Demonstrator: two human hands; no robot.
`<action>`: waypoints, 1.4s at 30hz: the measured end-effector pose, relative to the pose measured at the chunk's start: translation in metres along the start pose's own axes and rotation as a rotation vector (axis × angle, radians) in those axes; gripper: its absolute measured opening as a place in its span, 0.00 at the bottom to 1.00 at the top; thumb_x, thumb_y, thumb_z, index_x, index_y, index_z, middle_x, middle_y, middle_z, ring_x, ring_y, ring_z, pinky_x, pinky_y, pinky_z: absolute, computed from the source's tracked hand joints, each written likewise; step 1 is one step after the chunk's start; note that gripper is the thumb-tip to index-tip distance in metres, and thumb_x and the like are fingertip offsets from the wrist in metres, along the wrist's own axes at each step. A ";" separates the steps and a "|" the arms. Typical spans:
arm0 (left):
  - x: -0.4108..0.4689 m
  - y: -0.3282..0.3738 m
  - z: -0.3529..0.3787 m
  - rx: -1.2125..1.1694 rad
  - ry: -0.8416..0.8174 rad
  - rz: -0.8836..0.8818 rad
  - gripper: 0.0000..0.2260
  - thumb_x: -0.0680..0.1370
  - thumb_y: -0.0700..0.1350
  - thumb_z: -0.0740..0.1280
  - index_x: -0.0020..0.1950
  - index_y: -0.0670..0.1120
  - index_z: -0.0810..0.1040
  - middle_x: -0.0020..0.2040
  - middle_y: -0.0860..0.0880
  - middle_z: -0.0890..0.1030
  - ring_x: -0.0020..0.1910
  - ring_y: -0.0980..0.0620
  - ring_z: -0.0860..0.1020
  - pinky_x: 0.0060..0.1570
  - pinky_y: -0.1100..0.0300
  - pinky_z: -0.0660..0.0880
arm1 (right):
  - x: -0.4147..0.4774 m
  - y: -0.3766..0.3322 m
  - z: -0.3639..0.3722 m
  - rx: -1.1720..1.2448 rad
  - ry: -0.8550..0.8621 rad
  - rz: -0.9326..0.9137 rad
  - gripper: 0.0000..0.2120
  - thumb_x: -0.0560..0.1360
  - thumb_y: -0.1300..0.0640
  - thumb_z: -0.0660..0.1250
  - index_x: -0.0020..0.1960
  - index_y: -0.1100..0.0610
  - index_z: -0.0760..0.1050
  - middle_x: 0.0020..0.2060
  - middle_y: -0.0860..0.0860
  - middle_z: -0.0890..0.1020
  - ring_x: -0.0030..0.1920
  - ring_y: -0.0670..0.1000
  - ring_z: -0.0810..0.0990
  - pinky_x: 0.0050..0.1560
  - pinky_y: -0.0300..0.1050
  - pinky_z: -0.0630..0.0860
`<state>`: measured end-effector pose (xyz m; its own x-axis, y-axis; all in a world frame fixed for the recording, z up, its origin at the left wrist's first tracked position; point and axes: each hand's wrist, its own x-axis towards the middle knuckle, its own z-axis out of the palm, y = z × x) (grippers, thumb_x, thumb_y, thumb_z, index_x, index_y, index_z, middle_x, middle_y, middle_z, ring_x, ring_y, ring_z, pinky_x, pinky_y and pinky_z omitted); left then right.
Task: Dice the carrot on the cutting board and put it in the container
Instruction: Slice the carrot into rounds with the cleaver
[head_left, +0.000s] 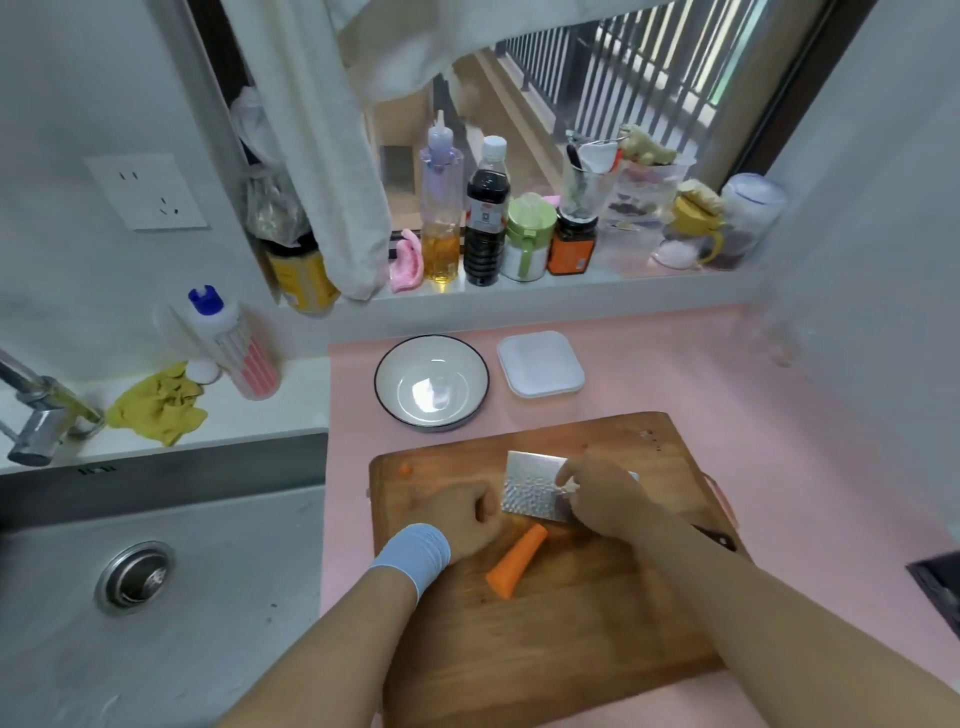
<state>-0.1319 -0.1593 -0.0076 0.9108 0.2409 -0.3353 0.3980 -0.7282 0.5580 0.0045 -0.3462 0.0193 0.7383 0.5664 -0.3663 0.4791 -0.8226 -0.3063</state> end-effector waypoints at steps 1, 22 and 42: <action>-0.002 0.006 0.006 -0.013 -0.046 0.006 0.17 0.68 0.64 0.66 0.42 0.52 0.72 0.39 0.57 0.78 0.42 0.53 0.77 0.44 0.58 0.74 | -0.008 0.010 -0.001 -0.046 0.010 0.026 0.14 0.75 0.56 0.66 0.60 0.48 0.77 0.62 0.52 0.75 0.61 0.53 0.75 0.63 0.46 0.73; -0.013 0.073 0.056 -0.199 0.221 -0.042 0.13 0.71 0.58 0.73 0.42 0.52 0.73 0.41 0.57 0.79 0.41 0.55 0.77 0.46 0.63 0.74 | -0.074 0.078 -0.002 0.092 0.072 -0.123 0.14 0.76 0.58 0.59 0.61 0.52 0.72 0.44 0.51 0.74 0.44 0.55 0.76 0.44 0.50 0.75; -0.019 0.055 0.084 -0.156 0.393 0.071 0.12 0.70 0.46 0.74 0.51 0.51 0.76 0.49 0.57 0.72 0.50 0.58 0.71 0.53 0.66 0.69 | -0.096 0.038 -0.014 0.236 0.141 -0.028 0.11 0.83 0.55 0.56 0.57 0.51 0.77 0.36 0.46 0.78 0.36 0.47 0.78 0.34 0.42 0.71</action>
<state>-0.1369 -0.2577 -0.0344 0.8970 0.4420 0.0065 0.3170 -0.6535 0.6874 -0.0412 -0.4324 0.0553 0.7931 0.5623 -0.2343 0.3883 -0.7630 -0.5167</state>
